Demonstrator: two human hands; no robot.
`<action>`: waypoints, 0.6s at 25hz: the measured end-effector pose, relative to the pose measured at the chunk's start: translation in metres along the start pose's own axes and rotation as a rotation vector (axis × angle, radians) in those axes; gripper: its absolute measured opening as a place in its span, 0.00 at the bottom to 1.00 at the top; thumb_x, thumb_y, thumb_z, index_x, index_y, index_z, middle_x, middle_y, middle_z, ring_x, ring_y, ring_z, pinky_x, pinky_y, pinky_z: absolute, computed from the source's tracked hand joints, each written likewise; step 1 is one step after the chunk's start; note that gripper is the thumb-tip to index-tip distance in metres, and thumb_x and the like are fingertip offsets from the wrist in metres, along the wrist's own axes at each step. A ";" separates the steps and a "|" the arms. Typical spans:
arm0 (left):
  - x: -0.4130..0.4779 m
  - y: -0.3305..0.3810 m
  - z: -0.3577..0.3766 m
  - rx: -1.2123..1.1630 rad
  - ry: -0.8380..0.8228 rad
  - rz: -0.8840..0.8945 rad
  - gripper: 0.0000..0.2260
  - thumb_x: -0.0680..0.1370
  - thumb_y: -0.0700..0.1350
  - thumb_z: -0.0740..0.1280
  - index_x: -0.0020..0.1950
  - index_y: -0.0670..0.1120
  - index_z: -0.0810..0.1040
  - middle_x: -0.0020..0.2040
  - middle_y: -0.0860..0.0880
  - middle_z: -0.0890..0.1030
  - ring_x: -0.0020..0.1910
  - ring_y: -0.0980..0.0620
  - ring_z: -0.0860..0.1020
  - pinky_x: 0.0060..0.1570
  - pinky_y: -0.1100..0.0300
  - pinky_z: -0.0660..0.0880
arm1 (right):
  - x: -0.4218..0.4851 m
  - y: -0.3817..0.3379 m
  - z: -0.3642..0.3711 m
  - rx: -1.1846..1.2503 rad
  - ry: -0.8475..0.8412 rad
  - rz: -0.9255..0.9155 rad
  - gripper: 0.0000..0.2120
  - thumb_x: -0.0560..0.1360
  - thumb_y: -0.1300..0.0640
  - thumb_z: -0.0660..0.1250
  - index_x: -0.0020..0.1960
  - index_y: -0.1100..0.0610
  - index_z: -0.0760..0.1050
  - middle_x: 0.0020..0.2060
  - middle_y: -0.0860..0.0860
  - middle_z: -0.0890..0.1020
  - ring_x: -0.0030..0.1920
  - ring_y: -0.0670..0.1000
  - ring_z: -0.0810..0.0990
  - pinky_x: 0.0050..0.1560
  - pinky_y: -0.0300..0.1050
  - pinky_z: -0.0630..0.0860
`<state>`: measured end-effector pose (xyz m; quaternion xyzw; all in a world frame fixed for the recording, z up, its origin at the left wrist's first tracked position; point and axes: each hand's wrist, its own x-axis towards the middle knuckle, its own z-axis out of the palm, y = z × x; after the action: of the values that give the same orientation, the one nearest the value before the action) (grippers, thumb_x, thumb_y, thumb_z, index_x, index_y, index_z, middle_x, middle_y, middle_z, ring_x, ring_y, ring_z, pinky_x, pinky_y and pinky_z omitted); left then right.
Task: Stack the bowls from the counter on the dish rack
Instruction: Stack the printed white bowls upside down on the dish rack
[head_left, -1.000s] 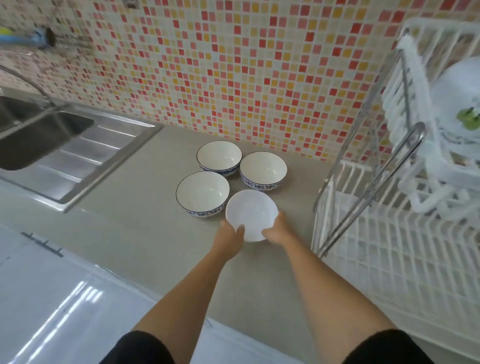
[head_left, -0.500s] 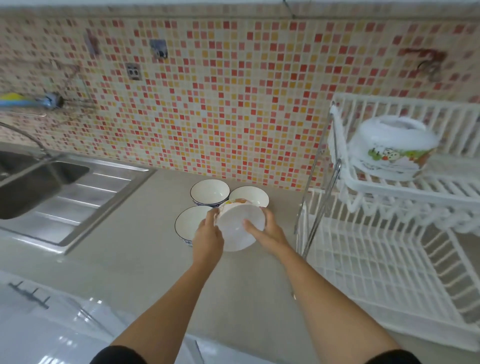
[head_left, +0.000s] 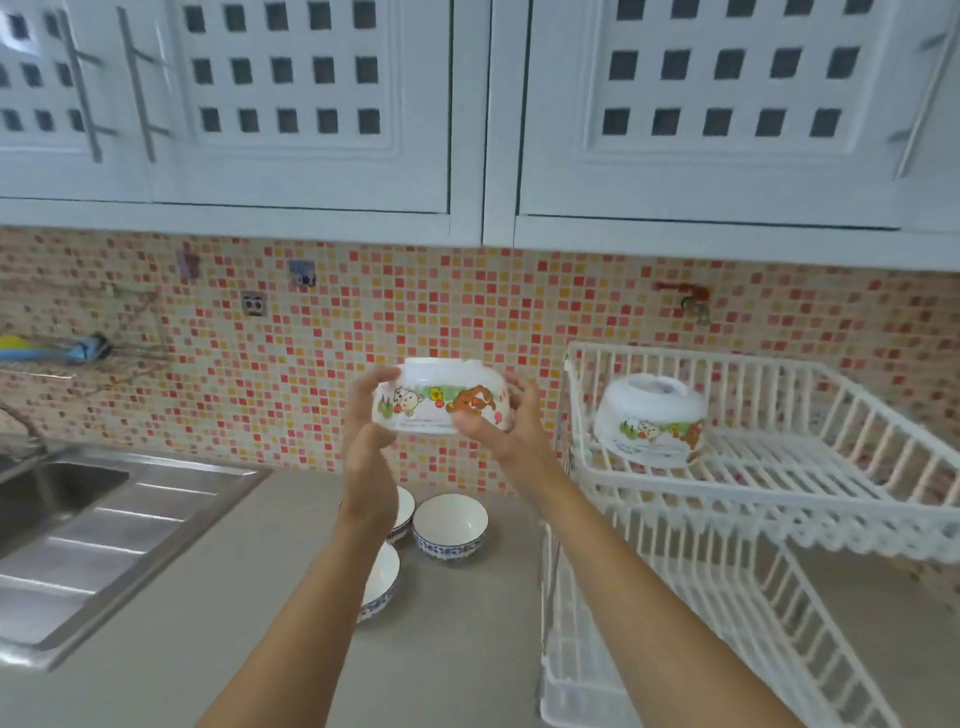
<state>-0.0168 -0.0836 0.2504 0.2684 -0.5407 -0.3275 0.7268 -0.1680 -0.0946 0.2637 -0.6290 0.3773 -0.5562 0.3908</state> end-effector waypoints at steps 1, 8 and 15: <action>0.002 0.008 0.007 -0.014 -0.043 0.027 0.21 0.65 0.40 0.57 0.53 0.56 0.76 0.54 0.51 0.77 0.57 0.49 0.74 0.57 0.49 0.70 | -0.001 -0.010 -0.009 0.003 -0.018 -0.031 0.35 0.67 0.56 0.74 0.67 0.50 0.58 0.55 0.45 0.73 0.50 0.41 0.80 0.47 0.34 0.80; 0.013 0.035 0.086 0.111 -0.209 0.010 0.09 0.76 0.55 0.56 0.51 0.60 0.74 0.57 0.47 0.75 0.56 0.51 0.76 0.54 0.55 0.74 | -0.015 -0.058 -0.103 -0.172 -0.043 -0.001 0.46 0.61 0.52 0.76 0.71 0.48 0.54 0.64 0.49 0.70 0.55 0.42 0.78 0.48 0.33 0.79; -0.005 0.000 0.186 0.359 -0.331 -0.179 0.20 0.82 0.58 0.47 0.66 0.49 0.69 0.61 0.51 0.70 0.61 0.53 0.69 0.62 0.57 0.66 | -0.033 -0.036 -0.219 -0.655 0.032 0.057 0.57 0.55 0.55 0.83 0.74 0.43 0.52 0.66 0.41 0.66 0.67 0.46 0.66 0.62 0.46 0.69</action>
<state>-0.1970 -0.0868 0.2977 0.3826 -0.6759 -0.3286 0.5374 -0.3875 -0.0659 0.2996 -0.7016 0.5597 -0.4040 0.1771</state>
